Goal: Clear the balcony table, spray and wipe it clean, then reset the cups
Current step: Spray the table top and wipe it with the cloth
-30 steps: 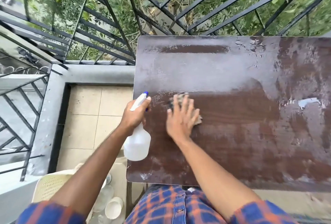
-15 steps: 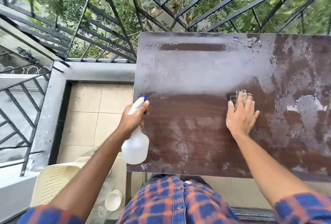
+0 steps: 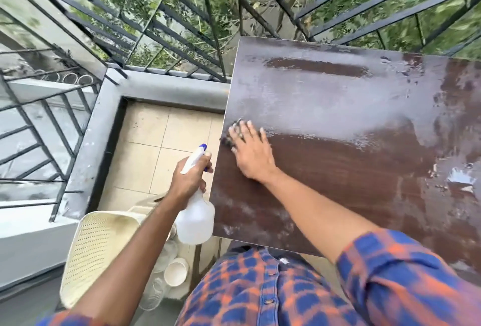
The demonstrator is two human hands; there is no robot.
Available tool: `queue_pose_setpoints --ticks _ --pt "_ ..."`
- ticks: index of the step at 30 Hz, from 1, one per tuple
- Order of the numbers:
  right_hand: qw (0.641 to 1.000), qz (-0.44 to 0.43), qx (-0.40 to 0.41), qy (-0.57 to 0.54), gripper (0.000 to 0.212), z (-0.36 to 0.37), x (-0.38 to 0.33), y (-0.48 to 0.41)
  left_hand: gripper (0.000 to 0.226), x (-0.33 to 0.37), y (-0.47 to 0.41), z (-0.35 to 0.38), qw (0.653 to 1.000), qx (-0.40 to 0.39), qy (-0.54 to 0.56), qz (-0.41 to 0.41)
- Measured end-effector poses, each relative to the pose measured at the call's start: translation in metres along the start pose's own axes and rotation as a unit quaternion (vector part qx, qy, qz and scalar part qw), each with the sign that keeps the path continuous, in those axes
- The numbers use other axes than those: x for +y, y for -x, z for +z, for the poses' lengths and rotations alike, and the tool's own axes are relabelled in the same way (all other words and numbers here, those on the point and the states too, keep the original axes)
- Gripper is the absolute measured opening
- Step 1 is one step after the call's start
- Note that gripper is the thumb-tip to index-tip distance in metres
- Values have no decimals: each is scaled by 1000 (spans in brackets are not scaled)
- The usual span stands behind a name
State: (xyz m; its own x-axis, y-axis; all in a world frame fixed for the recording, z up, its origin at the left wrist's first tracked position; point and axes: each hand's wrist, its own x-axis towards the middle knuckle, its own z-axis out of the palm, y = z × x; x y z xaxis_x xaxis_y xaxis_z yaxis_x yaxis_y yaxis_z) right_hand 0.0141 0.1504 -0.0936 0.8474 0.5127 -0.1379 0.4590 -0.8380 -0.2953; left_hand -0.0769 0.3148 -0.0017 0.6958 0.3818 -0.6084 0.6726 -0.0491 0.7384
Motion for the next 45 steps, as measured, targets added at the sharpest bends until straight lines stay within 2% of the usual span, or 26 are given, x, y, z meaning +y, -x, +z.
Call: queue_pose_setpoints --ticks 3,6,8,12,14,16,18,21,23,25,27,29,30,33,35,36,38,42,45 --pt "996 86 6 -15 61 -17 25 -39 33 -8 2 -13 1000 5 10 -2" --pt "996 90 18 -9 61 -13 14 -39 30 -13 8 -20 999 17 33 -2" --pt "999 39 2 0 61 0 -13 -18 30 -16 9 -22 999 24 35 -13" --pt "985 -164 -50 -9 55 31 -59 58 27 -20 13 -20 998 25 45 -19" --pt "976 -208 -65 -20 53 38 -56 92 30 -20 16 -19 998 23 49 -14" --pt "983 -178 -45 -9 55 33 -31 115 30 -19 22 -17 999 22 36 -3" --pt "994 -109 -5 2 57 20 13 135 31 -21 29 -12 999 25 21 1" --pt "996 68 53 7 55 -3 109 171 33 -24 41 1 1000 22 4 10" --pt "969 223 103 -8 57 -19 170 187 33 -24 49 7 1000 24 4 14" --pt "924 360 126 -34 60 -30 204 195 32 -28 61 18 999 30 2 23" --pt "894 422 141 -50 61 -32 197 185 33 -36 69 24 999 33 -6 30" --pt "901 406 141 -56 59 -28 161 174 33 -44 78 30 999 34 -3 25" --pt "921 363 127 -54 59 -22 136 171 33 -47 82 34 999 38 1 23" --pt "991 122 46 -17 61 2 70 181 28 -55 98 47 998 49 5 31" --pt "1000 -23 8 12 61 11 65 201 30 -59 107 55 998 57 9 32" --pt "998 -52 11 14 61 8 76 207 30 -61 111 58 998 59 14 30" --pt "999 -8 37 5 60 1 116 224 30 -63 120 65 998 56 33 27" --pt "971 219 86 -27 57 -20 214 273 26 -64 132 76 997 51 50 37" --pt "954 277 105 -43 58 -22 242 310 24 -64 135 85 997 53 40 41"
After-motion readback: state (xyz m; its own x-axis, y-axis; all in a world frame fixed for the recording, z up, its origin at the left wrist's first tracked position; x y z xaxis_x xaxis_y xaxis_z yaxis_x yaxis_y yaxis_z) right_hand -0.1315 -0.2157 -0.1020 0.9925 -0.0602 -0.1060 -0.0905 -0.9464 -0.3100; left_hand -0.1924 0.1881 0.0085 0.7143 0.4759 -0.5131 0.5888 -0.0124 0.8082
